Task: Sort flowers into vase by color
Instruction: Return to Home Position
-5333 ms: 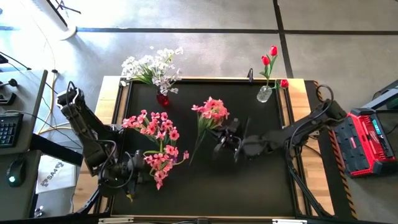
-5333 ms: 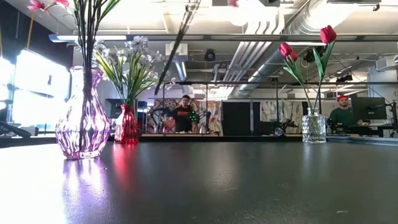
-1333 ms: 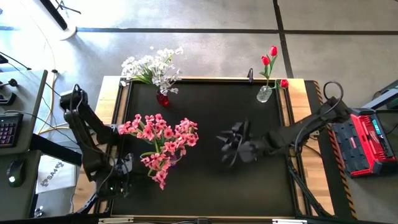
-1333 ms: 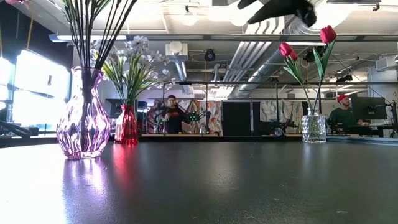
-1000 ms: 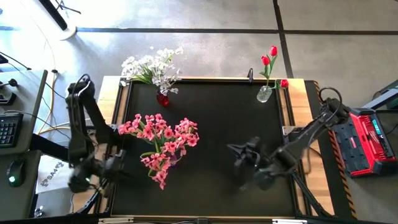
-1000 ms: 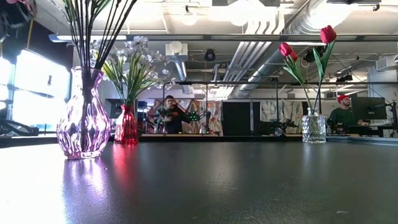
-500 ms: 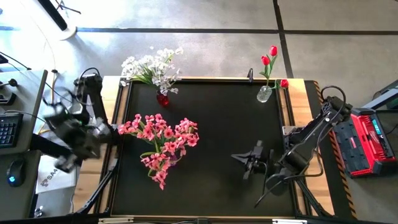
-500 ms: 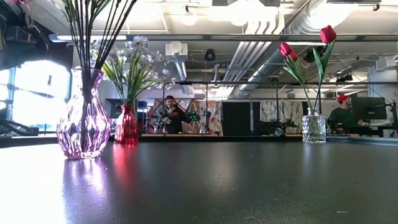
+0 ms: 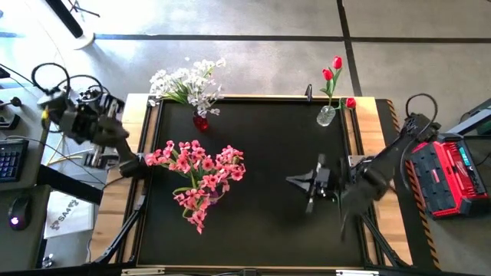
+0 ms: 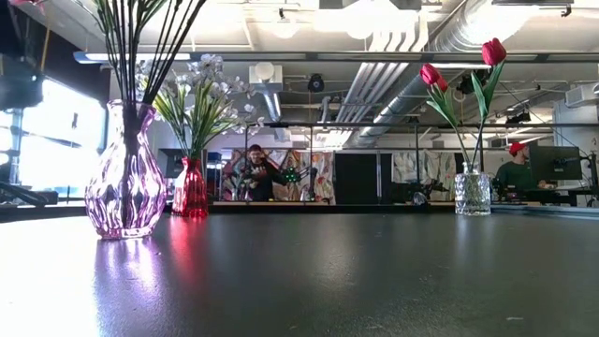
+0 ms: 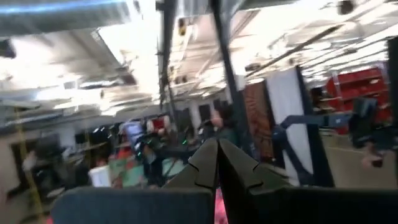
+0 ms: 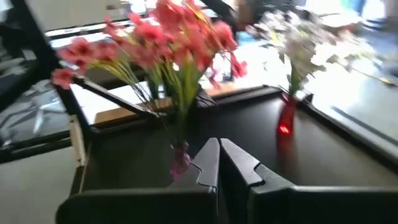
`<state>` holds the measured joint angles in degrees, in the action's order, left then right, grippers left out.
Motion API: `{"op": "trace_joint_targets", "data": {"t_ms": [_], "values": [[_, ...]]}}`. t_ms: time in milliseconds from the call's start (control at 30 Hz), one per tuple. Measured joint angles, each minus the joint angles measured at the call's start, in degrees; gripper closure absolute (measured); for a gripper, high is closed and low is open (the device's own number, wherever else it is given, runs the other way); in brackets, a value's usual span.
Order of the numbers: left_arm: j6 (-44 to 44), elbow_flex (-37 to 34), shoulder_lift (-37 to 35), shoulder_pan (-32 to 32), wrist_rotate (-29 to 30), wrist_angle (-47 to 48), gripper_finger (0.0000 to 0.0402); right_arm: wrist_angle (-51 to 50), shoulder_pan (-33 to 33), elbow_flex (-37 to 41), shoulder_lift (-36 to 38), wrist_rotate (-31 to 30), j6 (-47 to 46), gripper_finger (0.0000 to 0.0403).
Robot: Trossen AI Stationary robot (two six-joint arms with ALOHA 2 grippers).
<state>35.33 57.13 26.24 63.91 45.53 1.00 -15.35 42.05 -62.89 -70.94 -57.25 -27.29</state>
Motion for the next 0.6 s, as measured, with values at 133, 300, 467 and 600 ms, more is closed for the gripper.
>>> {"op": "trace_joint_targets", "data": {"t_ms": [133,300,467,600], "values": [[-6.93,-0.09,-4.81,-3.01,1.8,10.81,0.0401,7.27,-5.95,0.0,2.28,12.24,13.8,0.0403],[-19.51,-0.09,-7.91,-3.16,6.74,25.45,0.0401,9.52,-11.62,-0.01,4.51,19.01,23.27,0.0403],[-25.83,-0.23,-7.11,-2.26,7.32,34.55,0.0401,11.2,-15.65,-0.01,9.25,23.92,29.77,0.0403],[-25.97,-0.22,-8.23,-2.07,12.53,33.9,0.0401,6.77,-16.68,-0.01,14.73,25.36,33.32,0.0403]]}}
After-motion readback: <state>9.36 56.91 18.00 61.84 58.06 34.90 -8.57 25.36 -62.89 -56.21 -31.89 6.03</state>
